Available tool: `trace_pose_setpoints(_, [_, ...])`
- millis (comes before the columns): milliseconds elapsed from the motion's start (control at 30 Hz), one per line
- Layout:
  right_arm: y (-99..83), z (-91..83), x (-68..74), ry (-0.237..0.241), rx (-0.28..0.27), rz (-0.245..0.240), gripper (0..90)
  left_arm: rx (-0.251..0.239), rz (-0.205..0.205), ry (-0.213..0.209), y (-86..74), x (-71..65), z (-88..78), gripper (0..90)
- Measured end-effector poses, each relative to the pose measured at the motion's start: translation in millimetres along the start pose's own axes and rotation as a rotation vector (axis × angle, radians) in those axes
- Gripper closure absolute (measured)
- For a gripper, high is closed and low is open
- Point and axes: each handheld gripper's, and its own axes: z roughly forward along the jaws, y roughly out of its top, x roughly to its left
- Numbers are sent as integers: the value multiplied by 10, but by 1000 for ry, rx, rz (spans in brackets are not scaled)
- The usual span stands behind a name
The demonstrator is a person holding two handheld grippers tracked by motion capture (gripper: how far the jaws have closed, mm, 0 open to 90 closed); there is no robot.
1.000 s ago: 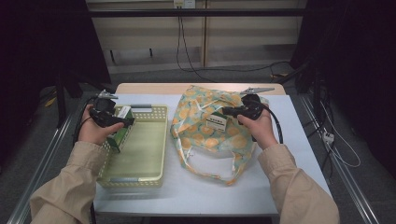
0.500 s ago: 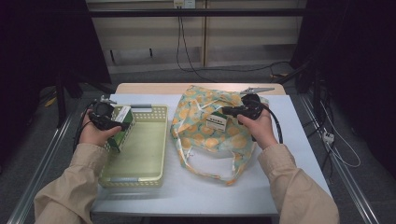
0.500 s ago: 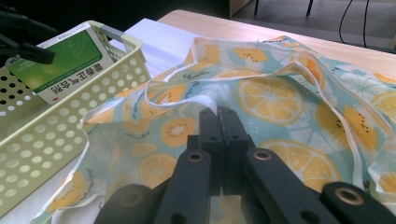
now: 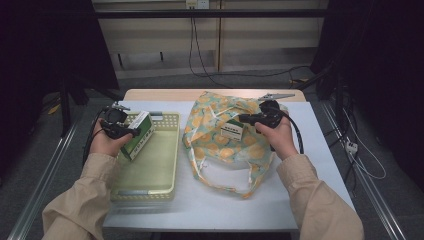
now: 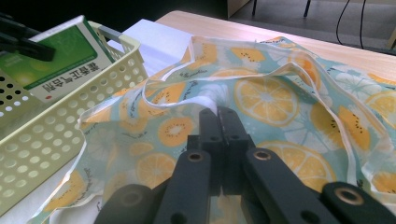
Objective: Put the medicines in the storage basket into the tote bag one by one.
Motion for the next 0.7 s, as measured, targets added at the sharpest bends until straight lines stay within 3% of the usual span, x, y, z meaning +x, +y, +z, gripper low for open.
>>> trace_pose_setpoints(133, [3, 2, -4, -2, -3, 0, 900, -51, 36, -71, 150, -154, -181, 630])
trace_pose_setpoints(367, [1, 58, 15, -4, -4, 2, 900, -116, 106, -196, 452, -553, -429, 630])
trace_pose_setpoints(567, [34, 44, 47, -5, -9, -4, 900, -113, 163, -268, 592, -920, -377, 630])
trace_pose_setpoints(700, [48, 20, 51, -4, -13, -7, 900, -106, 193, -292, 638, -1124, -269, 630])
